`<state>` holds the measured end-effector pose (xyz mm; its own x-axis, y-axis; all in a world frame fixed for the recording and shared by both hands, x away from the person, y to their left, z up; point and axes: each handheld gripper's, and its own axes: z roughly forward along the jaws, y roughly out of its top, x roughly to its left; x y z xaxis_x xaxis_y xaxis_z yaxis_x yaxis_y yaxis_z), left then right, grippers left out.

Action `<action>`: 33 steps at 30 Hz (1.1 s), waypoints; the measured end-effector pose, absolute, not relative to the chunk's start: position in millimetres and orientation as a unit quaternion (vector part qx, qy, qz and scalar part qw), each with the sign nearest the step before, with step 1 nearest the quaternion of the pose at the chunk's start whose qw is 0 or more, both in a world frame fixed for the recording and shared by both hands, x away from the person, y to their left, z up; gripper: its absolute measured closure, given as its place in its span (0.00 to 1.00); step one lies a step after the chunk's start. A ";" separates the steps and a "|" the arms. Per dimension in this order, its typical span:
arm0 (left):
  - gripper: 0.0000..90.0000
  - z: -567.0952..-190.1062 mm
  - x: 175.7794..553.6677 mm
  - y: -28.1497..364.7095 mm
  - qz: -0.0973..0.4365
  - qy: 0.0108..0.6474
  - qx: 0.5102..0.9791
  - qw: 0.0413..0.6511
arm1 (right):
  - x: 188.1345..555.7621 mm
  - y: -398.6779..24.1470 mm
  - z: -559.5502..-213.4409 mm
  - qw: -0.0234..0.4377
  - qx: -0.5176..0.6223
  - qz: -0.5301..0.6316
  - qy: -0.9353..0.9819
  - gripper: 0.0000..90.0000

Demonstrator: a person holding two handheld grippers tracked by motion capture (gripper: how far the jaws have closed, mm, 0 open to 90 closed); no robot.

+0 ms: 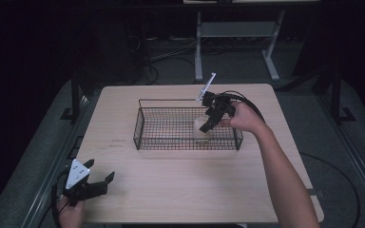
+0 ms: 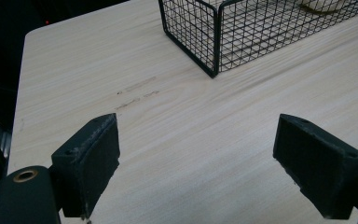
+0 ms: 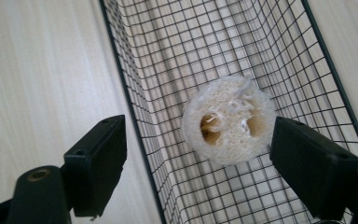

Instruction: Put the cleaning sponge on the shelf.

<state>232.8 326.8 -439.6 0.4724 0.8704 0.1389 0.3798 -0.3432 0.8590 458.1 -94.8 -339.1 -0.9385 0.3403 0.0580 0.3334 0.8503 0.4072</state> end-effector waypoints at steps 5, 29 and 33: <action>0.15 -439.5 232.9 326.4 0.307 0.411 0.760 0.399 | 451.4 -101.3 -341.1 0.006 0.176 0.208 0.962 0.20; 0.15 -439.8 232.9 325.6 0.310 0.410 0.760 0.398 | 428.1 -122.8 -357.5 -0.006 0.182 0.221 0.958 0.20; 0.15 -440.0 233.1 325.3 0.309 0.411 0.760 0.398 | 423.9 -126.9 -359.9 -0.006 0.182 0.220 0.958 0.20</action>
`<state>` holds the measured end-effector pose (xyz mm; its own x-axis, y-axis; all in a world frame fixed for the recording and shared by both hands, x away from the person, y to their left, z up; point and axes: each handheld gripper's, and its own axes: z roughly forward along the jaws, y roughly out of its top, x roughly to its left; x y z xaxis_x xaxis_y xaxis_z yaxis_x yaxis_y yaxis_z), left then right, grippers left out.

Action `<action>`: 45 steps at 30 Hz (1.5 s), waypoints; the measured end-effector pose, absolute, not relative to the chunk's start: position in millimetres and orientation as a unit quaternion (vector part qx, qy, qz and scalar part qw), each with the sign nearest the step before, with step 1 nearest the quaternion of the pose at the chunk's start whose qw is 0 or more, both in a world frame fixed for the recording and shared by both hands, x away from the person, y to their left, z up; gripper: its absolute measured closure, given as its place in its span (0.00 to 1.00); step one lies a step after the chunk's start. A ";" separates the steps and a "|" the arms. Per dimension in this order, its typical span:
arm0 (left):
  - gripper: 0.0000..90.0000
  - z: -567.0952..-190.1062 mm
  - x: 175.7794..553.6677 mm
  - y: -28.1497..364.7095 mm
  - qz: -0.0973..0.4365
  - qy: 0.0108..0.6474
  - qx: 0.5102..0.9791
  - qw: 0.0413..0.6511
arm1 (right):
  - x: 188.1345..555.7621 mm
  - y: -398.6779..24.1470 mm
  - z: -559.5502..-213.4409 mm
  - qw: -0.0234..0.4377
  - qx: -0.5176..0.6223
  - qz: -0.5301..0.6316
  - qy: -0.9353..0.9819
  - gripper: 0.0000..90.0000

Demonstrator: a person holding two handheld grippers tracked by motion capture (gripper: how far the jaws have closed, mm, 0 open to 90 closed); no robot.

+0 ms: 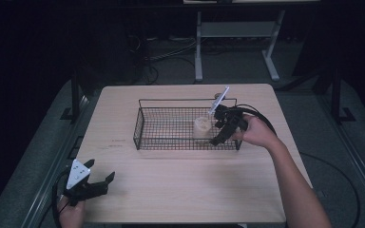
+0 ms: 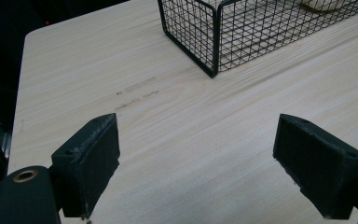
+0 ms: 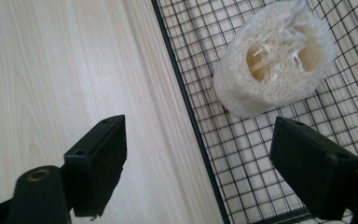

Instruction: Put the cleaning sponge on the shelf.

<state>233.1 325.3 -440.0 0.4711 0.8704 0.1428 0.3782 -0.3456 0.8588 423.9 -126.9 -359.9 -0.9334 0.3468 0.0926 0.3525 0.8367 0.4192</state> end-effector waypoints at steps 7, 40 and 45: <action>0.15 -439.7 233.2 324.6 0.309 0.408 0.762 0.397 | 417.5 -132.8 -364.7 0.010 -0.187 -0.218 -0.958 0.20; 0.15 -439.6 233.8 323.2 0.308 0.406 0.764 0.396 | 386.1 -154.1 -367.5 -0.007 -0.185 -0.238 -0.954 0.19; 0.15 -439.6 233.8 322.3 0.308 0.406 0.764 0.396 | 378.1 -157.0 -362.7 -0.015 -0.180 -0.242 -0.953 0.19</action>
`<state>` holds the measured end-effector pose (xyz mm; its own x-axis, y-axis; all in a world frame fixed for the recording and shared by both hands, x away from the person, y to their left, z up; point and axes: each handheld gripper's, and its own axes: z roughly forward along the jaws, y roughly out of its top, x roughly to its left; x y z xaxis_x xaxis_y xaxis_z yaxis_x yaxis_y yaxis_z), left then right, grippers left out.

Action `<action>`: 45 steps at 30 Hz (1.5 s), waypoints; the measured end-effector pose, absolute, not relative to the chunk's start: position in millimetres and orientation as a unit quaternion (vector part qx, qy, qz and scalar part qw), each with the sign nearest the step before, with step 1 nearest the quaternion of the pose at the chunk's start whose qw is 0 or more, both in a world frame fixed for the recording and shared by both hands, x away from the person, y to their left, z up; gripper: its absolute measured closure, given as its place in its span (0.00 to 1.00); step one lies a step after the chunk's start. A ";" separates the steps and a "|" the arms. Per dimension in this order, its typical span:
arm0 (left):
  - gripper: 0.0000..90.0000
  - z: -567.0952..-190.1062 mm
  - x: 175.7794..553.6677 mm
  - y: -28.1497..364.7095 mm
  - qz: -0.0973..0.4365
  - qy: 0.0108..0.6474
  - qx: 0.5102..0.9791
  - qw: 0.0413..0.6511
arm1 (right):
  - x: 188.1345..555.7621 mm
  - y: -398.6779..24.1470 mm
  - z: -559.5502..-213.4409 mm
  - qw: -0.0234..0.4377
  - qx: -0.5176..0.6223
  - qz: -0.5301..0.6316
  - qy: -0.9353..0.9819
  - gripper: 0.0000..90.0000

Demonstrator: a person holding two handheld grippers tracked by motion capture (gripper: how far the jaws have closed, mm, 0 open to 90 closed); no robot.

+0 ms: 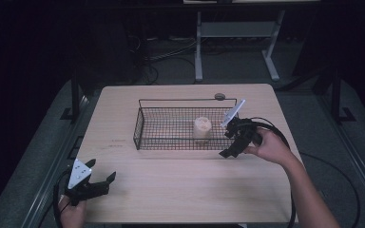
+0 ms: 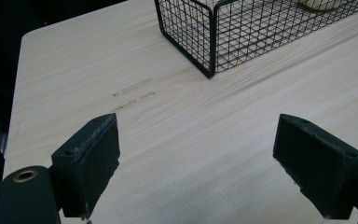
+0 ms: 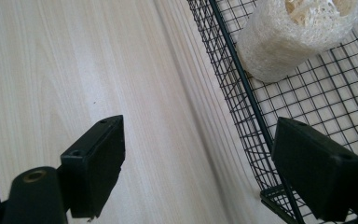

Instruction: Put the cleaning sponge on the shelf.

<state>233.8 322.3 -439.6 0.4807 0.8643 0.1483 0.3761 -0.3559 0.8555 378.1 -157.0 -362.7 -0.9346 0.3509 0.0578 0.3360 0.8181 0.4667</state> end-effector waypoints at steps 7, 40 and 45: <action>0.15 -439.8 233.9 321.8 0.307 0.406 0.764 0.396 | 365.6 -164.3 -363.1 0.021 0.179 0.248 0.952 0.19; 0.15 -440.1 233.8 321.4 0.308 0.405 0.765 0.394 | 314.4 -181.5 -384.4 0.032 0.168 0.247 0.954 0.19; 0.15 -440.2 233.8 321.1 0.308 0.405 0.765 0.394 | 310.6 -183.6 -388.3 0.032 0.172 0.246 0.953 0.19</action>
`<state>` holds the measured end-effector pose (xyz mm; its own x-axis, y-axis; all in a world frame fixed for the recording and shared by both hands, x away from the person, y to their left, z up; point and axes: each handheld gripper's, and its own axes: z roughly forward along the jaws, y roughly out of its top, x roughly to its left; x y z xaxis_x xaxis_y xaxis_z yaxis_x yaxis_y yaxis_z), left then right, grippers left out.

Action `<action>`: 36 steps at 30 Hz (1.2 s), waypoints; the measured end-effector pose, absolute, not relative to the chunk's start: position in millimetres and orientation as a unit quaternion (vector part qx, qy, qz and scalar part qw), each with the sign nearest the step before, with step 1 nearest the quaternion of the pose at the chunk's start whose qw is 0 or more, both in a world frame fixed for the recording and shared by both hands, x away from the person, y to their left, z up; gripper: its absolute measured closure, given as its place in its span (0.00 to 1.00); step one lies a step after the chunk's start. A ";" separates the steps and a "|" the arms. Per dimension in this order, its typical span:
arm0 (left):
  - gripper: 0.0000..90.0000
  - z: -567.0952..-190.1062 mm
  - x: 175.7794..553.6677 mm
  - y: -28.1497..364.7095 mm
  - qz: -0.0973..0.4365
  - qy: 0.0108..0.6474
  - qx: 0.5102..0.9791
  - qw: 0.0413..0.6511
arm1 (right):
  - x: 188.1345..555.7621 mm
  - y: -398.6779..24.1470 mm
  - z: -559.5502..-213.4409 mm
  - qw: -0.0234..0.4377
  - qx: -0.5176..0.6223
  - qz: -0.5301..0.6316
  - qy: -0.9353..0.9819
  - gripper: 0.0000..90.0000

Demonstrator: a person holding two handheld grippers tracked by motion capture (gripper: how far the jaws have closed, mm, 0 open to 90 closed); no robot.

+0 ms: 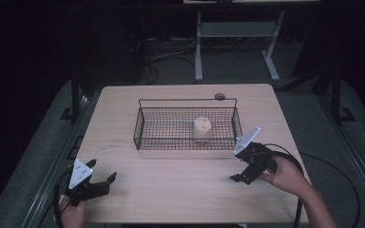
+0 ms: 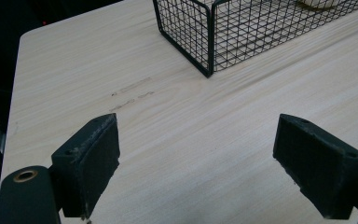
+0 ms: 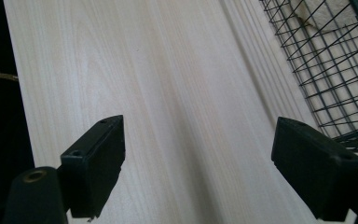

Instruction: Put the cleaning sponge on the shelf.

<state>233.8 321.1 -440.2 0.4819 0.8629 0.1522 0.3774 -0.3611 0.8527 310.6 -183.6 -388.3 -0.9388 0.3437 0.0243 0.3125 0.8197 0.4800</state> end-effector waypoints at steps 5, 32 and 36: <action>0.15 -440.2 233.8 320.8 0.308 0.405 0.765 0.394 | 304.5 -186.7 -392.7 0.031 0.175 0.245 0.953 0.19; 0.15 -441.0 234.3 319.3 0.306 0.404 0.767 0.394 | 282.1 -205.0 -423.6 0.032 0.201 0.255 0.945 0.19; 0.15 -441.6 234.7 318.3 0.306 0.404 0.767 0.395 | 277.0 -207.4 -427.3 0.034 0.205 0.265 0.942 0.19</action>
<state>234.7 318.3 -441.6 0.4871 0.8603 0.1505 0.3776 -0.3628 0.8519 277.0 -207.4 -427.3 -0.9133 0.4048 0.0451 0.3690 0.7754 0.5125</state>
